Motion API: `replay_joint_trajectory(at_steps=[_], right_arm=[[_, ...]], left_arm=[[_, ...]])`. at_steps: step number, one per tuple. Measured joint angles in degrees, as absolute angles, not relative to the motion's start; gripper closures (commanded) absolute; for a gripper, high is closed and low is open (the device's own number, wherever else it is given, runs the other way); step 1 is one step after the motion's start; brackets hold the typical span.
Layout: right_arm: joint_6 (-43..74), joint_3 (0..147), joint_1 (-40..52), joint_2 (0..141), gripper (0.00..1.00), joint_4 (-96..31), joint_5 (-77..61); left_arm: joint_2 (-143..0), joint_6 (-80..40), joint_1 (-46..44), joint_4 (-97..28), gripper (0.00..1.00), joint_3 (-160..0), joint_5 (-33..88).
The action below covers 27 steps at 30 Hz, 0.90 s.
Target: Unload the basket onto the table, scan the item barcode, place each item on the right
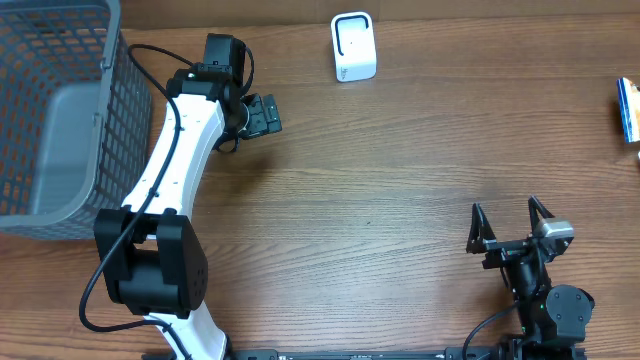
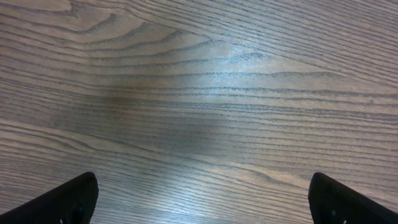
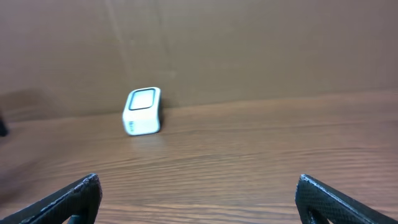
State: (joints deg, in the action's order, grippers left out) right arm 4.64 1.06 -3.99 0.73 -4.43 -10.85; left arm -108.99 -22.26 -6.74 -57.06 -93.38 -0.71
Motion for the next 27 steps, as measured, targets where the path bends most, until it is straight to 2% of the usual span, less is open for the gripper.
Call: replay_joint_trajectory(at_steps=[14, 27], right_arm=[[3.9, 1.1, -4.0, 0.7, 0.0, -5.2, -3.6], [-6.8, 1.1, -4.0, 0.7, 0.0, -5.2, -3.6]], left_arm=[[-109.0, -22.3, -6.7, -57.1, 0.0, -93.4, -0.7], [-109.0, -22.3, -6.7, -57.1, 0.0, -93.4, -0.7]])
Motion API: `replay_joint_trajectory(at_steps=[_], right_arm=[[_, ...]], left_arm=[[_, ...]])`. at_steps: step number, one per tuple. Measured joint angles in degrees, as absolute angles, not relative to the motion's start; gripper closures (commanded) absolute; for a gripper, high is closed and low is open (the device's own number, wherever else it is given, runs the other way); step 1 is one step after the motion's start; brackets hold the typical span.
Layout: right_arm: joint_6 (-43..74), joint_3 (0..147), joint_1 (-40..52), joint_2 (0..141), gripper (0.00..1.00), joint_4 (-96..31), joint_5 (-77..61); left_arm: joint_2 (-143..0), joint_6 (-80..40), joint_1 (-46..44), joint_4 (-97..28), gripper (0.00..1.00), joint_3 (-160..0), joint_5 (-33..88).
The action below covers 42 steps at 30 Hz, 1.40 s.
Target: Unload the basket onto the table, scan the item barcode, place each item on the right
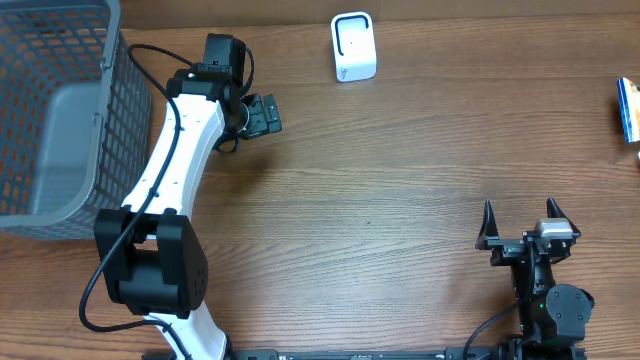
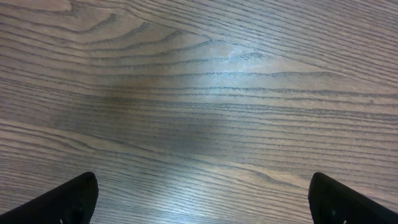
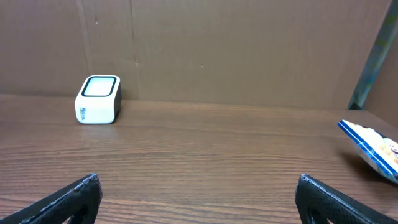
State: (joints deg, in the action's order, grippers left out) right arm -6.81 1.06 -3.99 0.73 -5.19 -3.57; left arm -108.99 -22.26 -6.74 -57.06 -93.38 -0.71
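Observation:
The item, a blue and white flat packet [image 1: 628, 110], lies at the table's far right edge; in the right wrist view the packet [image 3: 373, 146] shows at the right. The white barcode scanner [image 1: 353, 47] stands at the back middle, and this scanner [image 3: 97, 99] appears on the left from the right wrist. My right gripper [image 1: 518, 210] is near the front right, open and empty, its fingertips [image 3: 69, 200] spread wide over bare wood. My left gripper [image 1: 272, 115] hovers at the back left, open, with only wood between its fingertips [image 2: 73, 199].
A grey mesh basket [image 1: 50, 110] fills the far left of the table. A brown cardboard wall [image 3: 236, 50] stands behind the scanner. The left arm's white links reach from the front left up towards the back.
My right gripper has shifted slightly right and turned to the right: the scanner sits further left in its view and the packet has come into view. The left arm has not moved.

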Motion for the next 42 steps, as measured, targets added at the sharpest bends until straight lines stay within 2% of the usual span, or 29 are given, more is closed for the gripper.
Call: replay_joint_trajectory(at_steps=[10, 23, 42], right_arm=[[-6.9, 1.1, -2.6, 0.7, 0.0, -5.2, -3.6], [-1.4, 1.1, -1.8, 0.7, 0.0, -5.2, -3.3], [-4.7, 1.1, -1.8, 0.7, 0.0, -5.2, -2.9]], left_arm=[[-109.0, -22.3, -6.7, -57.1, 0.0, -93.4, -0.7], [-109.0, -22.2, -6.7, -57.1, 0.0, -93.4, -0.7], [-109.0, -22.2, -6.7, -57.1, 0.0, -93.4, -0.7]])
